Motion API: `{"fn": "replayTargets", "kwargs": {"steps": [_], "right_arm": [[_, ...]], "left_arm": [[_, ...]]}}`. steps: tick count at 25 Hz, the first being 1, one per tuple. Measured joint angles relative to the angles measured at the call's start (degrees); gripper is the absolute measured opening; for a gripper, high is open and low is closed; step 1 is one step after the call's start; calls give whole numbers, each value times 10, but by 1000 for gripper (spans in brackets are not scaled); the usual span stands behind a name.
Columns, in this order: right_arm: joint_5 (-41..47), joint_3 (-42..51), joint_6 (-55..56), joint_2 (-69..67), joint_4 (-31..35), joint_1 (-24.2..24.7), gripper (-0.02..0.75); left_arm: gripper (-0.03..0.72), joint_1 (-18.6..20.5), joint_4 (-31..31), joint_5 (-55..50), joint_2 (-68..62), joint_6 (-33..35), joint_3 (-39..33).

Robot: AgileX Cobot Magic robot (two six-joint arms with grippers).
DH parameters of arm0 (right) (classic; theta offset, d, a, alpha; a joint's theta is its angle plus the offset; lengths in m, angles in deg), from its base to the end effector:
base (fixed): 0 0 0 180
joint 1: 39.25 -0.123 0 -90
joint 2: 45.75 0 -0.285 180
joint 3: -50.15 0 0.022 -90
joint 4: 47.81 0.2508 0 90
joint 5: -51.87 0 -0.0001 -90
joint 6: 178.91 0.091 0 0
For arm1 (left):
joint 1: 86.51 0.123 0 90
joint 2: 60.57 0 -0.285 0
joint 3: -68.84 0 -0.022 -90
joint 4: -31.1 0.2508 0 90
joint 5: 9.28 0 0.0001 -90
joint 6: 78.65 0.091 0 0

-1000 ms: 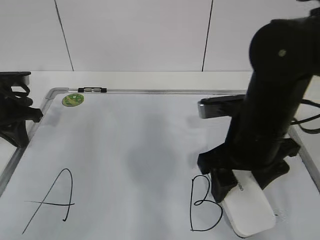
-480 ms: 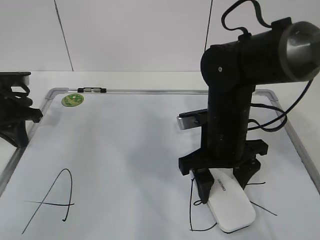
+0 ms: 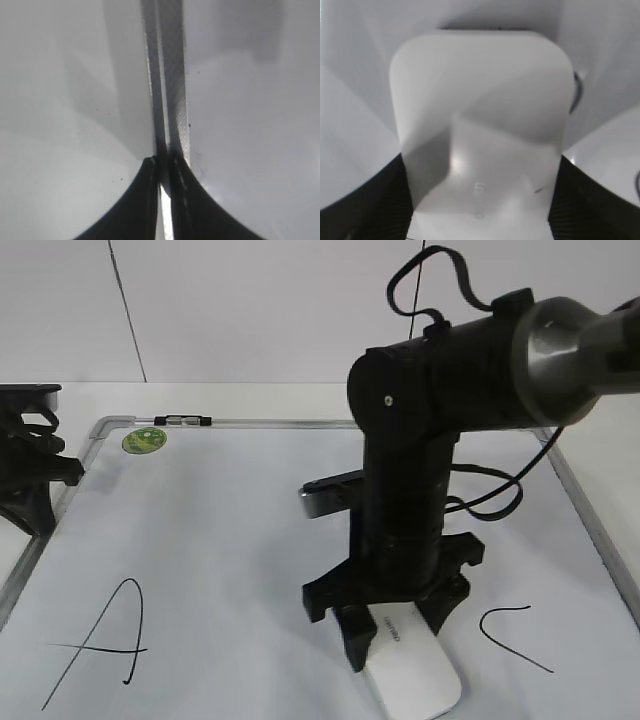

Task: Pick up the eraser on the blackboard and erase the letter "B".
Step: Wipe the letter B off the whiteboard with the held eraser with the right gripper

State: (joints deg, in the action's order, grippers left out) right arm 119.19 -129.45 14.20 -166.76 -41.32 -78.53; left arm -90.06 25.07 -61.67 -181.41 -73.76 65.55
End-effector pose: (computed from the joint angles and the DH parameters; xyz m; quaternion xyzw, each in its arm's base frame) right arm 0.2717 0.2345 0.1659 0.2003 -0.9755 -0.0117 0.0904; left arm 0.3705 -0.0306 0.1547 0.0427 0.9977 -0.0423 0.0308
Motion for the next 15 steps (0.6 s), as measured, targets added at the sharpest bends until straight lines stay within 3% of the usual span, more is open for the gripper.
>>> {"fn": "replayTargets", "kwargs": {"steps": [6,15], "right_arm": [[-25,-1,0,-1,18,-68,537],[-27,-1,2,-1,15,-69,537]], "left_arm": [[23,0,1,-3,0,0,0],[23,0,4,-7,0,0,0]]}}
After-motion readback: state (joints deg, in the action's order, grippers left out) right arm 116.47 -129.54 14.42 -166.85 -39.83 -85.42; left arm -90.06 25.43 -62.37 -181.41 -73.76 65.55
